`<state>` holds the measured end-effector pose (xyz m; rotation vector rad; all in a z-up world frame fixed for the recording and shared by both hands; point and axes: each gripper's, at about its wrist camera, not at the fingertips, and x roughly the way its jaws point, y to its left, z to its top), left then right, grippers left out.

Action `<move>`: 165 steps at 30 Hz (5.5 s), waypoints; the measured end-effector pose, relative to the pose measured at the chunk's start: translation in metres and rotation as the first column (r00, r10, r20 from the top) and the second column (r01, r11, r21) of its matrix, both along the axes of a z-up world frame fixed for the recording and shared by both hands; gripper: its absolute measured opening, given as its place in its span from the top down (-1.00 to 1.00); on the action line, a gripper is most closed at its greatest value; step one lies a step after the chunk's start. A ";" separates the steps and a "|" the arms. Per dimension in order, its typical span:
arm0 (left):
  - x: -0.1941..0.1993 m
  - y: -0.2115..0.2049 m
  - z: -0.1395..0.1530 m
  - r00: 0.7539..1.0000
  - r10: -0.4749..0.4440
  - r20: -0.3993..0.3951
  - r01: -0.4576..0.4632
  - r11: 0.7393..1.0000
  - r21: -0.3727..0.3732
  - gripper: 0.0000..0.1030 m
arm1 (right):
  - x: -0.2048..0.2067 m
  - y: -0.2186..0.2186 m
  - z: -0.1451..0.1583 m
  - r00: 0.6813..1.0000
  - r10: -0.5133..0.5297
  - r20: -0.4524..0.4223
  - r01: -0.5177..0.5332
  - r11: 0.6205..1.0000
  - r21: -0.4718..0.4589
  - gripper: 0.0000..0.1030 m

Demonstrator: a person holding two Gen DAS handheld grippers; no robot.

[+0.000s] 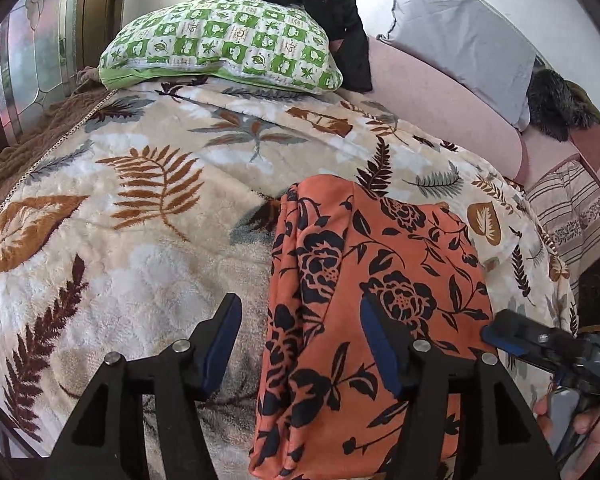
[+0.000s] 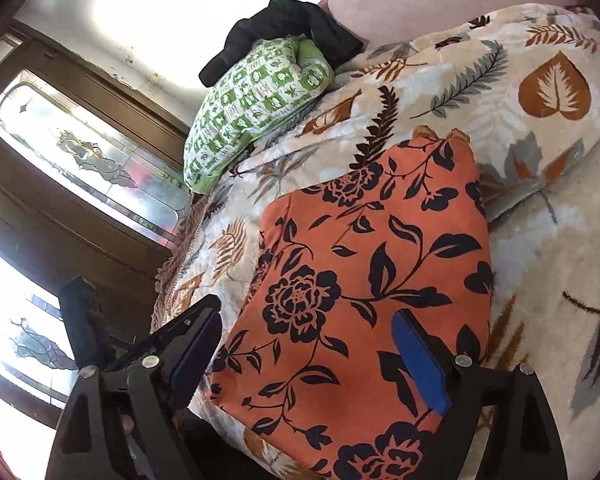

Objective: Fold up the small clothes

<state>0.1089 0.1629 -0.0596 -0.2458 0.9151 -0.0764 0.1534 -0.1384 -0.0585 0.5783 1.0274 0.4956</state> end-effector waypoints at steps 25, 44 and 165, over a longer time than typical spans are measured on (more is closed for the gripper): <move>-0.033 0.024 -0.012 1.000 0.021 0.010 -0.019 0.983 -0.184 -0.46 | -0.108 -0.102 -0.021 0.971 -0.241 -0.012 0.241 0.967 0.080 -0.80; -0.032 -0.009 0.004 0.999 -0.031 0.035 0.032 0.999 -0.018 -0.56 | -0.110 -0.091 -0.022 0.977 -0.213 0.010 0.212 0.977 0.032 -0.80; 0.035 -0.134 -0.027 0.977 -0.152 -0.152 0.177 0.970 0.168 -0.60 | 0.002 -0.131 -0.004 0.975 -0.223 -0.016 0.221 0.973 -0.070 -0.83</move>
